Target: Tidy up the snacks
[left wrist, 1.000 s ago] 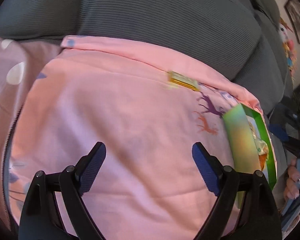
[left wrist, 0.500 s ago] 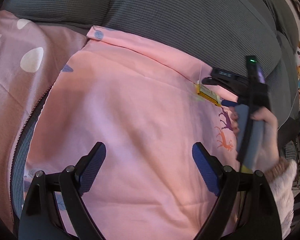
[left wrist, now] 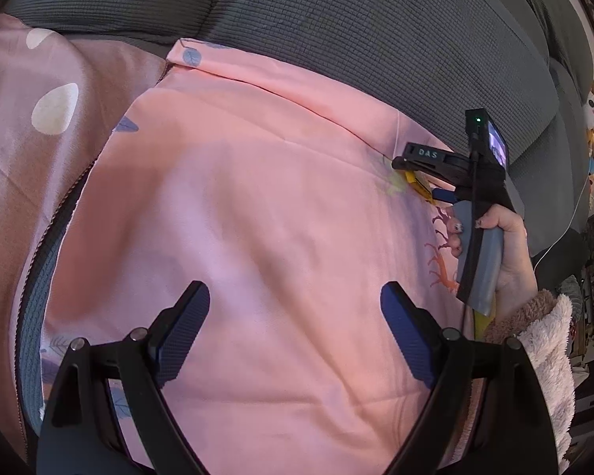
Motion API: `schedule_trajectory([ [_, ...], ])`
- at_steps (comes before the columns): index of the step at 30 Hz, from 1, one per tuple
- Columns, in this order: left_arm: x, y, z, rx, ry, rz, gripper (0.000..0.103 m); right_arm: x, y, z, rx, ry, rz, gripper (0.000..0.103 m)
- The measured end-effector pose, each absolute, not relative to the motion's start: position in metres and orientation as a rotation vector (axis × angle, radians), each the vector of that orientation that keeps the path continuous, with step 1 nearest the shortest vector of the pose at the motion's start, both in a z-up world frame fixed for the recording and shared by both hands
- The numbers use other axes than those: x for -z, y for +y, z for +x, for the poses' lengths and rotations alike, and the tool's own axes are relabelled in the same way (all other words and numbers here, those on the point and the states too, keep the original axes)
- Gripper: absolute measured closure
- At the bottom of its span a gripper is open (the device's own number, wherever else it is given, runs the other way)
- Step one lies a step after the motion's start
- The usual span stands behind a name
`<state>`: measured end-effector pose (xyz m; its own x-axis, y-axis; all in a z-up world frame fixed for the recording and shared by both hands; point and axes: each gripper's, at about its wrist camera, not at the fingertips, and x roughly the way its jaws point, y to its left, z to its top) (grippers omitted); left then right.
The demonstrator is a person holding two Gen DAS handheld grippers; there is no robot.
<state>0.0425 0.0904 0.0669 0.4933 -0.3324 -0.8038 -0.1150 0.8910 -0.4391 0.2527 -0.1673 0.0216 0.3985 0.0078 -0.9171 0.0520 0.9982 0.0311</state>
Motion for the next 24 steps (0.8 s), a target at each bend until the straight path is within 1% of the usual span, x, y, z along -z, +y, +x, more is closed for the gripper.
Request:
schedule_trajectory([
  [2,-0.065,0.092,0.044,0.135,1.063,-0.478,0.015,-0.023,-0.168,0.246,0.046,1.154,0.005,0.03],
  [6,-0.065,0.093,0.044,0.127,1.061,-0.483,0.015,-0.025,-0.164,0.225,-0.014,1.169,-0.032,0.031],
  [9,-0.064,0.094,0.043,0.12,1.064,-0.478,0.015,-0.028,-0.155,0.193,-0.067,1.181,-0.064,0.031],
  [18,-0.067,0.097,0.037,0.113,1.049,-0.475,0.015,-0.043,-0.138,0.086,-0.229,1.281,-0.022,0.031],
  [24,-0.065,0.094,0.034,0.094,1.058,-0.477,0.015,-0.07,-0.144,0.036,-0.315,1.252,0.092,0.031],
])
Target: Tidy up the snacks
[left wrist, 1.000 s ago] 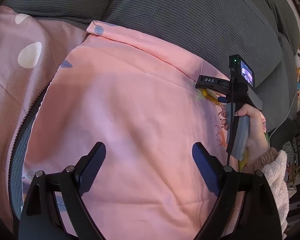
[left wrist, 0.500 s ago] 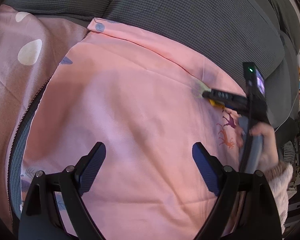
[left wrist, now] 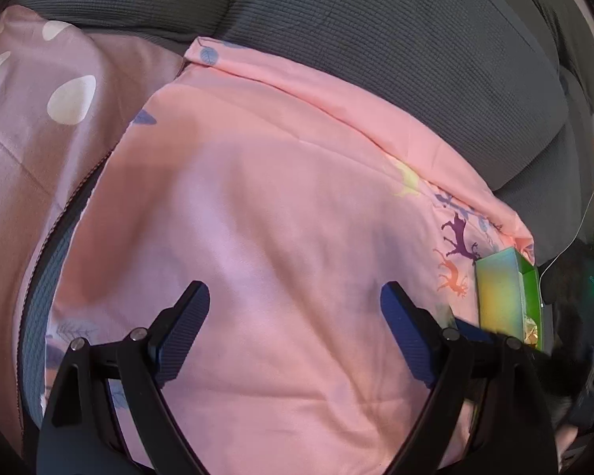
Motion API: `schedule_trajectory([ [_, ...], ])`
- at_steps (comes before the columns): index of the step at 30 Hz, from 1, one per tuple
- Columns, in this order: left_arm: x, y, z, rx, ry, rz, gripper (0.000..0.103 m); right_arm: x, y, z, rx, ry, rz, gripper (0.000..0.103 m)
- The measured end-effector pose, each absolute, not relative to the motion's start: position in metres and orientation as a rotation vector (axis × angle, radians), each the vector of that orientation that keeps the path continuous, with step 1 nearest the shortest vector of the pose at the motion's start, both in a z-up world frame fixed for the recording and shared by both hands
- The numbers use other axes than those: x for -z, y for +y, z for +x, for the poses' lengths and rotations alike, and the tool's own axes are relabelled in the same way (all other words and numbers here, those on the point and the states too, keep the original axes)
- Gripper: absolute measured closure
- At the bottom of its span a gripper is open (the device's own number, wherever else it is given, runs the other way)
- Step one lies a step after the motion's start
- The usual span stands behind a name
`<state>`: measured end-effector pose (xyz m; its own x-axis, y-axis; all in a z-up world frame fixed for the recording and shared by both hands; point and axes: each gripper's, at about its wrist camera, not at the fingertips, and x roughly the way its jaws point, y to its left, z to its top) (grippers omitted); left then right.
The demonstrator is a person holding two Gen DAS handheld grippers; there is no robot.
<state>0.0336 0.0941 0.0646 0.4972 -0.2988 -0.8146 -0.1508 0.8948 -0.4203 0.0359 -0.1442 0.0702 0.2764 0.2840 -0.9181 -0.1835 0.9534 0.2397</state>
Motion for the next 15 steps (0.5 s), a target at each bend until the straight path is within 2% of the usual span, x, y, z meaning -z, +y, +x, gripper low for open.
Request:
schedule_trajectory([
  [8,-0.063,0.079,0.028,0.1,1.064,-0.432,0.015,-0.072,-0.144,0.03,-0.342,1.191,0.153,0.019],
  [15,-0.057,0.061,0.023,0.127,1.096,-0.398,0.015,-0.081,-0.161,0.028,-0.284,1.137,0.204,0.019],
])
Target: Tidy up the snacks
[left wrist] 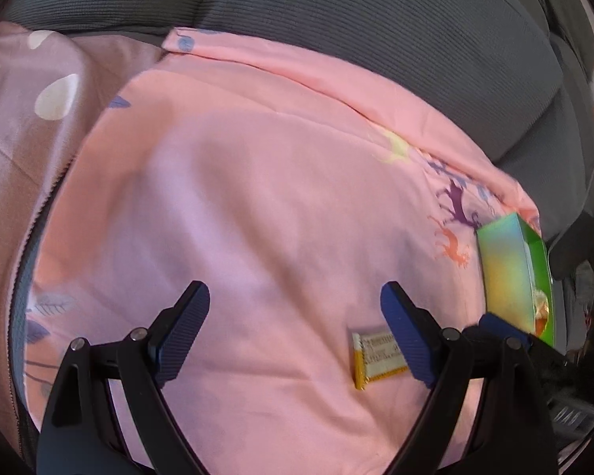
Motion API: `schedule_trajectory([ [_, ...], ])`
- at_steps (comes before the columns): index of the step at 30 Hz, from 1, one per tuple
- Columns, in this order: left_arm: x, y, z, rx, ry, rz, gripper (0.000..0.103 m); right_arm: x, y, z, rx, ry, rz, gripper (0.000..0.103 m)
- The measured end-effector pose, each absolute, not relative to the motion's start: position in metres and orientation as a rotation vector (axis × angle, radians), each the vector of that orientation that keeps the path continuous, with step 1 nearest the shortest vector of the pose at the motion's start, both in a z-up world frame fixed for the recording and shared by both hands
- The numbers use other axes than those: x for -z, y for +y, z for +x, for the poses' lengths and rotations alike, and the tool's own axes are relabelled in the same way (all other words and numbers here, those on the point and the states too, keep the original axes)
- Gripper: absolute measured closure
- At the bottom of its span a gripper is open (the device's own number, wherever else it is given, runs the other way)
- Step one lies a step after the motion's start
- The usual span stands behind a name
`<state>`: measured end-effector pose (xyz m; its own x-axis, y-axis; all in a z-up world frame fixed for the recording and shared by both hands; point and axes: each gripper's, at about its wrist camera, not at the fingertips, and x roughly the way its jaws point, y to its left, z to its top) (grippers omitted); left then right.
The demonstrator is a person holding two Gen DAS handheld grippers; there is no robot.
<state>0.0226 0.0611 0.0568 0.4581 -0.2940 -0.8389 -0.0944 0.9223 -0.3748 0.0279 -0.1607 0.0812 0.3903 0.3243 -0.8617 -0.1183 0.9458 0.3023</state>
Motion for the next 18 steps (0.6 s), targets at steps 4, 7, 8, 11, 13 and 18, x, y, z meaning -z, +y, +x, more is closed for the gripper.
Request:
schedule_trajectory([
  [4,-0.05,0.044,0.018,0.21,1.14,-0.391,0.015,-0.078,-0.182,0.024,-0.266,1.125,0.336,0.019],
  [7,-0.043,0.031,0.013,0.294,1.18,-0.421,0.015,-0.075,-0.19,0.019,-0.276,1.12,0.384,0.019],
  [8,-0.041,0.028,0.011,0.311,1.186,-0.426,0.015,-0.074,-0.19,0.018,-0.279,1.119,0.39,0.019],
  [11,-0.037,0.018,0.004,0.335,1.201,-0.431,0.016,-0.066,-0.189,0.02,-0.291,1.122,0.418,0.021],
  [13,-0.032,0.014,0.002,0.334,1.212,-0.434,0.018,-0.058,-0.186,0.024,-0.29,1.149,0.424,0.028],
  [18,-0.029,0.003,0.001,0.336,1.207,-0.405,0.022,-0.039,-0.18,0.032,-0.278,1.209,0.441,0.043],
])
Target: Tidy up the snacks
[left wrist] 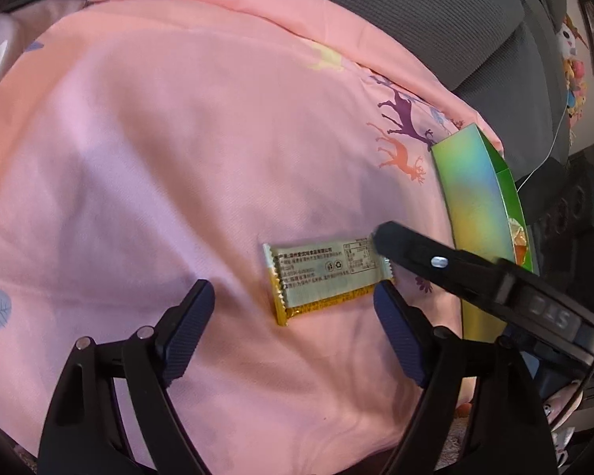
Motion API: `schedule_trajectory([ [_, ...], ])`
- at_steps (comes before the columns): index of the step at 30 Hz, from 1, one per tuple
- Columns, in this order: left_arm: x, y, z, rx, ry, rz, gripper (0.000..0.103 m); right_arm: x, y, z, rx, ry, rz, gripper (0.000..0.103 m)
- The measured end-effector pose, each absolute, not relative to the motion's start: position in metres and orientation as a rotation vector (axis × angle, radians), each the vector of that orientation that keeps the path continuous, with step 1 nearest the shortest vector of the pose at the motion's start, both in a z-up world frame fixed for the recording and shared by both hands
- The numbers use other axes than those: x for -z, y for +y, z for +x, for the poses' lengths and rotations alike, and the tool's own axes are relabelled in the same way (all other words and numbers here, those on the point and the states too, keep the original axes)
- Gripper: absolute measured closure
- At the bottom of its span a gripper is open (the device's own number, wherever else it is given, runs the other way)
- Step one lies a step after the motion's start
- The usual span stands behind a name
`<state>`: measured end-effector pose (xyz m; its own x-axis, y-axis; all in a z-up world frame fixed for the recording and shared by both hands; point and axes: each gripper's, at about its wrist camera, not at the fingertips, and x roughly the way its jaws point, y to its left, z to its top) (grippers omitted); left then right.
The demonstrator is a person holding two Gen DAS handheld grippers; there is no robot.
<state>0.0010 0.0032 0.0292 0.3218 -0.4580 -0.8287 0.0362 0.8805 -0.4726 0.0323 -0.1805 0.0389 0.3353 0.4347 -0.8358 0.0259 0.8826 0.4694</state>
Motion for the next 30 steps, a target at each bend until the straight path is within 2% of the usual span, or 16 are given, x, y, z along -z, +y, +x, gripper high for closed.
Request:
schedule_trajectory([
  [2,-0.028,0.002,0.0,0.347,1.202,-0.409,0.028,-0.034,-0.179,0.035,-0.281,1.223,0.456,0.045],
  [4,-0.028,-0.002,0.0,0.361,1.201,-0.396,0.042,-0.031,-0.177,0.035,-0.287,1.225,0.463,0.045],
  [6,-0.029,-0.007,0.0,0.389,1.202,-0.378,0.049,-0.031,-0.174,0.035,-0.301,1.226,0.45,0.045],
  [10,-0.03,-0.014,-0.003,0.361,1.18,-0.319,0.059,-0.032,-0.167,0.032,-0.292,1.222,0.414,0.045],
  [30,-0.058,-0.014,-0.019,0.44,1.061,-0.32,0.062,-0.068,-0.151,0.015,-0.308,1.093,0.343,0.045],
])
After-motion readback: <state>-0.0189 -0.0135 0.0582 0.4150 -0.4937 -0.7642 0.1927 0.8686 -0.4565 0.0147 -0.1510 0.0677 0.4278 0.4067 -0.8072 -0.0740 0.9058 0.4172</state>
